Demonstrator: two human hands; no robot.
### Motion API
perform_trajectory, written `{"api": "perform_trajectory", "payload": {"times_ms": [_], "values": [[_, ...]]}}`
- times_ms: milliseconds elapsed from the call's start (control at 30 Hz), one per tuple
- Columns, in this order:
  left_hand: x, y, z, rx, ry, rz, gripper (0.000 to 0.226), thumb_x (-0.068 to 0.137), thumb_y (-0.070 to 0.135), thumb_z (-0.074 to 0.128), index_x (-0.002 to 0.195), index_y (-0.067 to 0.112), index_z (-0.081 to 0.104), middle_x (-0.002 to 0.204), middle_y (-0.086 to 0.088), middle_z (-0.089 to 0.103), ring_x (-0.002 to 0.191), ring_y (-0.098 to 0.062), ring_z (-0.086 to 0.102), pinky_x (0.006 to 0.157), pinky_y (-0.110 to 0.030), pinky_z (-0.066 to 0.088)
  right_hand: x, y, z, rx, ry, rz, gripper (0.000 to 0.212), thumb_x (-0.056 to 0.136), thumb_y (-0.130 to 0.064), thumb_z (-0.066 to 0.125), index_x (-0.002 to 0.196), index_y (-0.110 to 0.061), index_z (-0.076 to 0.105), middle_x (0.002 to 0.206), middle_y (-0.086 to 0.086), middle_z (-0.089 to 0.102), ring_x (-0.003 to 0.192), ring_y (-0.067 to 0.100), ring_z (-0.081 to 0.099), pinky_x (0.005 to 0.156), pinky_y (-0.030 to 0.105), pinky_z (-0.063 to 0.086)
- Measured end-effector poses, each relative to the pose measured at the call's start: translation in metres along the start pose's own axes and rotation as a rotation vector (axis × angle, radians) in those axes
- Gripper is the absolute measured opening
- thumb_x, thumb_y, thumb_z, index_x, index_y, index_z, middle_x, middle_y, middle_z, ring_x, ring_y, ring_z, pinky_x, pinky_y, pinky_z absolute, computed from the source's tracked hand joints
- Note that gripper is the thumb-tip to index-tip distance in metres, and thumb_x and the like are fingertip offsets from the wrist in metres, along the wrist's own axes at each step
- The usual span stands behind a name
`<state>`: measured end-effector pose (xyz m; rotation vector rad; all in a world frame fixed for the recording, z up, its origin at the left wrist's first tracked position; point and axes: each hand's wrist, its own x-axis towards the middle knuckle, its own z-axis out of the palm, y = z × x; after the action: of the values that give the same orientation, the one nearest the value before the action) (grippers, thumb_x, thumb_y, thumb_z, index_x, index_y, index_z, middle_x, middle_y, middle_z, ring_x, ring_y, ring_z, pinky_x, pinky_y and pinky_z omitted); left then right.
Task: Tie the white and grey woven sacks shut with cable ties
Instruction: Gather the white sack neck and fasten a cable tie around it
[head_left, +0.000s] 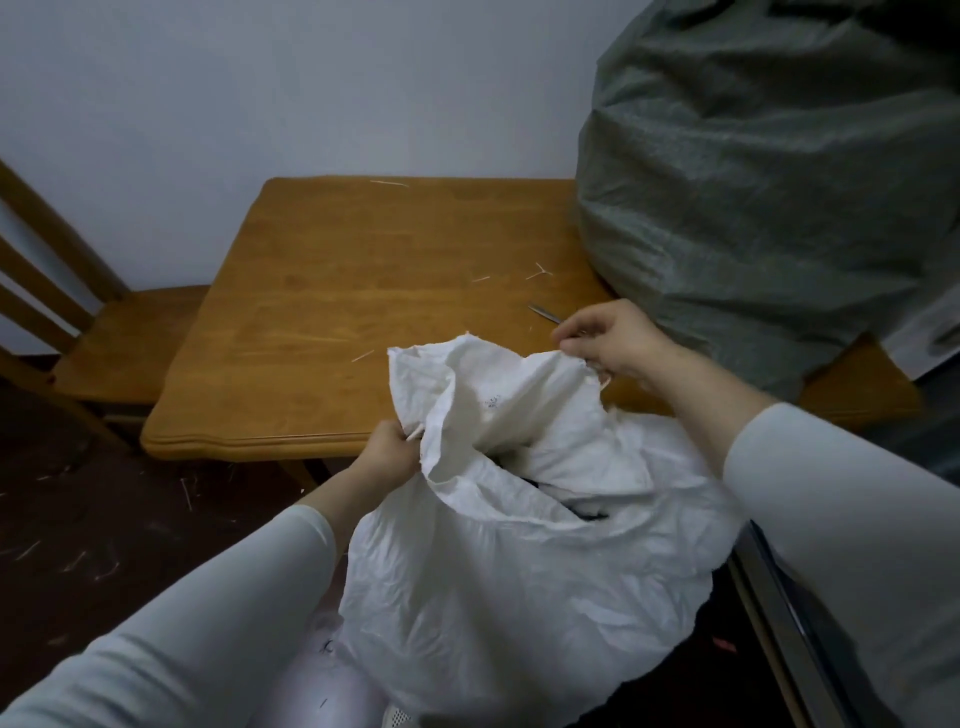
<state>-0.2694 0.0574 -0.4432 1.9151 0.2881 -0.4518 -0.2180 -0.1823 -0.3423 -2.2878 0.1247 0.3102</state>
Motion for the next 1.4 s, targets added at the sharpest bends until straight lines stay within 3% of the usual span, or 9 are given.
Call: {"api": "perform_trajectory", "payload": {"times_ms": [67, 167, 333, 567, 633, 733, 1033, 1233, 1400], "values": [[0.0, -0.003, 0.003, 0.008, 0.033, -0.038, 0.015, 0.092, 0.017, 0.053, 0.087, 0.004, 0.059, 0.08, -0.01, 0.058, 0.072, -0.02, 0.053, 0.064, -0.03, 0.045, -0.006, -0.014, 0.002, -0.129, -0.063, -0.035, 0.019, 0.086, -0.023, 0.065, 0.103, -0.017, 0.068, 0.092, -0.002, 0.062, 0.089, 0.017, 0.061, 0.071, 0.027, 0.049], [0.001, -0.007, 0.0, 0.009, 0.081, -0.06, 0.02, 0.091, 0.019, 0.053, 0.092, 0.0, 0.06, 0.09, -0.014, 0.06, 0.083, -0.025, 0.057, 0.072, -0.036, 0.047, -0.032, -0.021, 0.031, -0.642, -0.129, -0.098, 0.074, 0.073, -0.071, 0.054, 0.136, -0.033, 0.043, 0.147, 0.008, 0.036, 0.139, 0.027, 0.028, 0.113, 0.043, 0.025], [0.001, -0.006, -0.009, -0.027, 0.085, -0.035, 0.02, 0.091, 0.014, 0.051, 0.096, -0.003, 0.062, 0.089, -0.014, 0.06, 0.082, -0.026, 0.056, 0.071, -0.035, 0.046, -0.081, -0.004, 0.098, -0.881, -0.189, -0.363, 0.131, 0.049, -0.08, 0.065, 0.148, -0.023, 0.002, 0.155, 0.014, -0.019, 0.14, 0.032, -0.028, 0.111, 0.059, -0.016], [-0.006, -0.006, -0.009, -0.144, 0.058, -0.051, 0.022, 0.087, 0.014, 0.062, 0.108, 0.006, 0.063, 0.101, -0.008, 0.063, 0.096, -0.026, 0.06, 0.083, -0.036, 0.049, -0.028, -0.002, 0.093, -0.908, 0.139, -0.171, 0.092, 0.086, -0.012, 0.055, 0.147, -0.013, -0.015, 0.156, 0.019, -0.012, 0.145, 0.035, -0.008, 0.112, 0.06, -0.004], [-0.006, -0.008, -0.012, -0.196, 0.03, -0.079, 0.021, 0.085, 0.019, 0.066, 0.105, 0.011, 0.062, 0.103, -0.007, 0.064, 0.098, -0.025, 0.061, 0.089, -0.039, 0.05, -0.009, 0.003, 0.082, -0.809, 0.06, -0.042, 0.067, 0.09, -0.011, 0.048, 0.146, -0.012, 0.011, 0.145, 0.018, 0.036, 0.137, 0.033, 0.031, 0.113, 0.058, 0.008], [-0.006, -0.009, -0.018, -0.243, -0.034, -0.118, 0.023, 0.082, 0.019, 0.07, 0.103, 0.015, 0.061, 0.099, -0.004, 0.066, 0.097, -0.026, 0.063, 0.09, -0.042, 0.051, 0.001, 0.013, 0.074, -0.518, -0.063, -0.054, 0.013, 0.092, -0.009, 0.043, 0.09, -0.013, 0.055, 0.106, 0.014, 0.063, 0.101, 0.034, 0.058, 0.085, 0.038, 0.042], [-0.003, -0.005, -0.002, -0.113, -0.258, 0.104, 0.058, 0.058, 0.014, 0.088, 0.11, 0.019, 0.063, 0.105, 0.003, 0.07, 0.101, -0.013, 0.065, 0.09, -0.031, 0.052, -0.003, 0.004, 0.076, 0.078, -0.179, -0.257, 0.034, 0.087, 0.01, 0.05, 0.113, -0.005, 0.066, 0.105, -0.008, 0.058, 0.1, 0.007, 0.054, 0.063, -0.004, 0.038], [0.007, 0.0, 0.044, -0.108, -0.286, 0.306, 0.058, 0.06, 0.006, 0.086, 0.11, 0.011, 0.058, 0.106, -0.001, 0.064, 0.101, -0.007, 0.061, 0.086, -0.016, 0.05, 0.001, -0.003, 0.081, 0.009, -0.268, -0.267, 0.038, 0.078, 0.014, 0.048, 0.066, -0.017, 0.065, 0.071, -0.004, 0.061, 0.076, 0.014, 0.056, 0.07, 0.032, 0.046], [0.013, -0.002, 0.055, -0.188, -0.136, 0.305, 0.021, 0.081, 0.002, 0.064, 0.082, 0.019, 0.052, 0.077, 0.005, 0.055, 0.063, 0.01, 0.055, 0.062, -0.013, 0.047, -0.006, -0.014, 0.054, -0.019, -0.452, -0.189, 0.037, 0.079, -0.003, 0.064, 0.112, -0.018, 0.06, 0.082, -0.004, 0.063, 0.065, -0.003, 0.058, 0.058, 0.018, 0.049]]}}
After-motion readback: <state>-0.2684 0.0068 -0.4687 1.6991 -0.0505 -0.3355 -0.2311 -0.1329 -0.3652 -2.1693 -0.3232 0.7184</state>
